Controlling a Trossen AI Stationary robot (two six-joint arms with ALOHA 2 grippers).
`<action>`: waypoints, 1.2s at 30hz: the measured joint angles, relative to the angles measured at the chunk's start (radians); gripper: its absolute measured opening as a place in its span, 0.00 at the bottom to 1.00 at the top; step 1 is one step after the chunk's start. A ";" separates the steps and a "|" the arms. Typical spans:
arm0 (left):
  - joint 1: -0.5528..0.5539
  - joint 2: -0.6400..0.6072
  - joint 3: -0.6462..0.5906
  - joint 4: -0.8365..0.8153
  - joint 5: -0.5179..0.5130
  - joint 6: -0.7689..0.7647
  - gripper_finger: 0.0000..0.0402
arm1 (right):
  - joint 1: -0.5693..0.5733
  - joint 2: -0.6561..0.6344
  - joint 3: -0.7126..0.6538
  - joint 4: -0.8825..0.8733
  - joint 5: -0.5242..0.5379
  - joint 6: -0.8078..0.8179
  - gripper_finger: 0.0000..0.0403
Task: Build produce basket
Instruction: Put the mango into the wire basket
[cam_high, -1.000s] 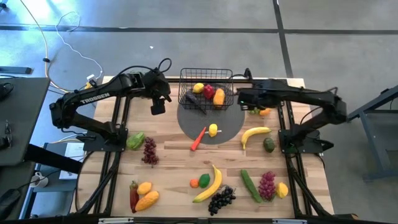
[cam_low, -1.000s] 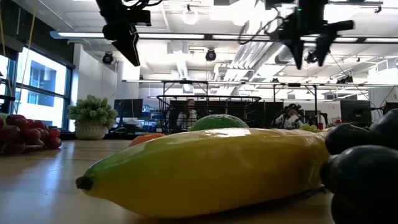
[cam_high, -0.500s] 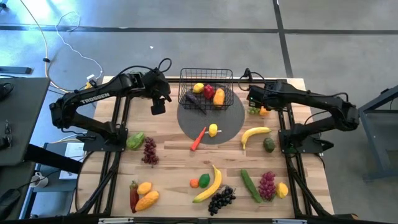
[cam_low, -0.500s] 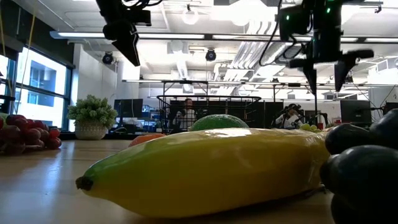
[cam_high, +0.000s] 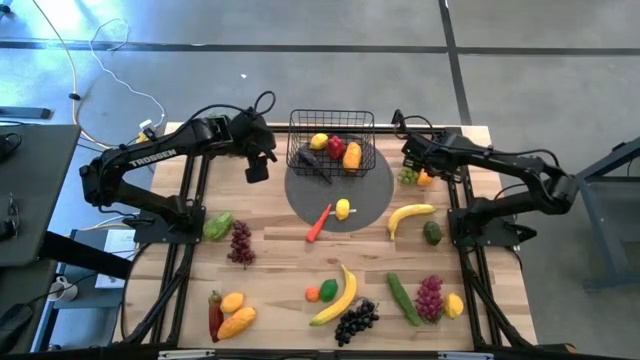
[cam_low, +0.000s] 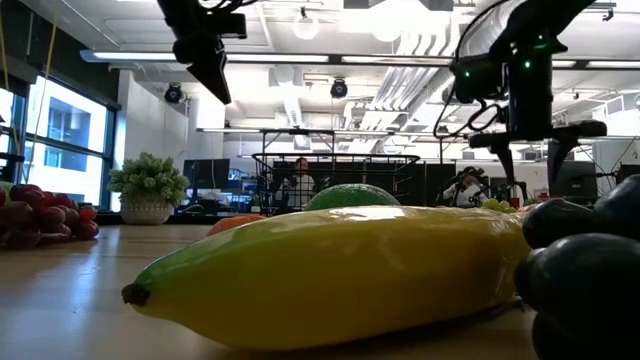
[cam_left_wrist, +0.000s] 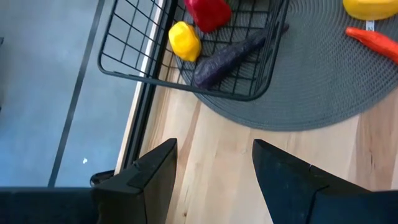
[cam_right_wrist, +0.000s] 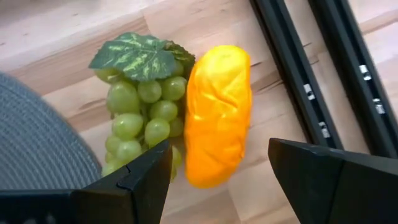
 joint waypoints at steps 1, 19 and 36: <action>0.000 0.000 0.000 0.002 0.000 0.000 0.49 | -0.005 0.000 -0.012 0.017 0.000 0.000 0.62; 0.000 0.000 0.000 0.002 -0.004 0.017 0.49 | -0.047 0.000 -0.199 0.249 -0.015 0.114 0.61; 0.000 0.000 0.000 0.000 -0.009 0.022 0.49 | -0.076 -0.003 -0.254 0.284 -0.048 0.090 0.30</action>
